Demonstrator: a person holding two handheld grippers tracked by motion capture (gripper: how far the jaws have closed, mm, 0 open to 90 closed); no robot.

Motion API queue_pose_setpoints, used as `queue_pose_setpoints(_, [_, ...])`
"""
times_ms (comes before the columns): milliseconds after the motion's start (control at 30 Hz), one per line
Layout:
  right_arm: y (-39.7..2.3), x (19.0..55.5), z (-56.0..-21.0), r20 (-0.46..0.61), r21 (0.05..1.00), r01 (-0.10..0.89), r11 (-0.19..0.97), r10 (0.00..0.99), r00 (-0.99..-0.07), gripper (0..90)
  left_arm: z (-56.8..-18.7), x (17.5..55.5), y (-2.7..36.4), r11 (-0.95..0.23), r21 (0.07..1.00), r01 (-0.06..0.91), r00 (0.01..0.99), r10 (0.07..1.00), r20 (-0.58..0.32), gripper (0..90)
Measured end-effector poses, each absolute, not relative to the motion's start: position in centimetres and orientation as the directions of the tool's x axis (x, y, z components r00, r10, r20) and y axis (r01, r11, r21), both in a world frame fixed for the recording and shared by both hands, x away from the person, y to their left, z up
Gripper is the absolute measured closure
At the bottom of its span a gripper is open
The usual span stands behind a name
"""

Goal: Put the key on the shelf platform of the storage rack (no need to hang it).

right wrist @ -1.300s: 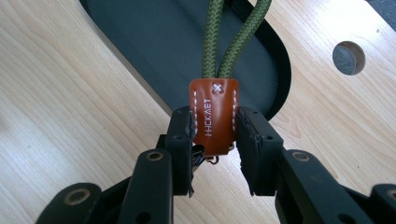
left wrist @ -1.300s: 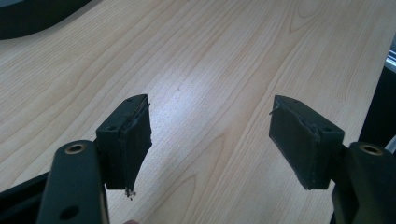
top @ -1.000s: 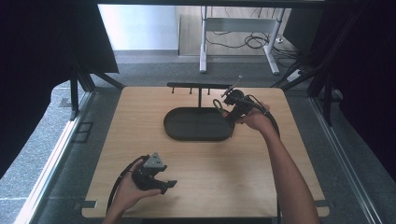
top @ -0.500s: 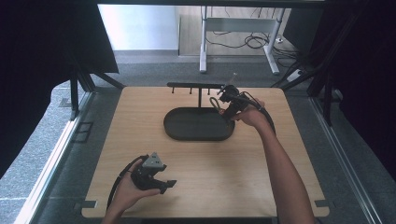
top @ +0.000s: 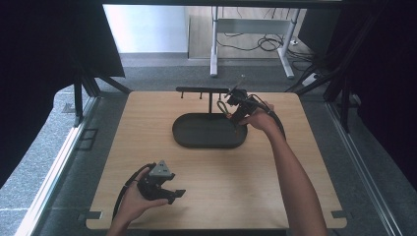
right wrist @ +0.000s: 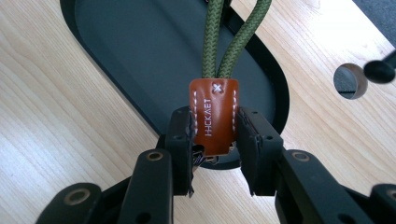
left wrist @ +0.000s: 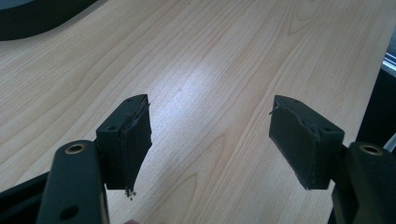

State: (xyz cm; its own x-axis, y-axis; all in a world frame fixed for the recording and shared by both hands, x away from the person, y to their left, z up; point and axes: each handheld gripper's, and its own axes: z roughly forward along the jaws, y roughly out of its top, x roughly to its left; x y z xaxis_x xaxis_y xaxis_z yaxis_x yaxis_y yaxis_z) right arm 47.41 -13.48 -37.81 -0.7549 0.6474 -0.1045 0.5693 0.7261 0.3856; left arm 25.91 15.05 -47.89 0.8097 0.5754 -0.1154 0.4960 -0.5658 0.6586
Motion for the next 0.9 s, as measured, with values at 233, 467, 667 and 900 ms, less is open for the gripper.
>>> queue_pose_setpoints(233, [-13.1, 47.8, -37.8, -0.105, 0.389, 0.567, 0.726, 0.647, -0.755, 67.5, -47.9, 25.9, 15.1, -0.564, 0.66, 0.496, 0.81, 0.575, -0.117, 30.2])
queue_pose_setpoints(467, [-12.7, 48.2, -37.8, -0.102, 0.405, 0.559, 0.723, 0.644, -0.759, 67.5, -47.8, 25.9, 15.1, -0.565, 0.661, 0.493, 0.812, 0.573, -0.116, 30.2])
queue_pose_setpoints(667, [-12.1, 48.7, -38.5, -0.093, 0.406, 0.559, 0.723, 0.641, -0.761, 67.5, -47.9, 25.9, 15.1, -0.559, 0.664, 0.497, 0.809, 0.575, -0.122, 30.2])
queue_pose_setpoints(900, [-11.2, 49.3, -39.8, -0.089, 0.407, 0.558, 0.723, 0.639, -0.764, 67.5, -47.8, 25.9, 15.3, -0.562, 0.663, 0.494, 0.811, 0.573, -0.119, 30.2])
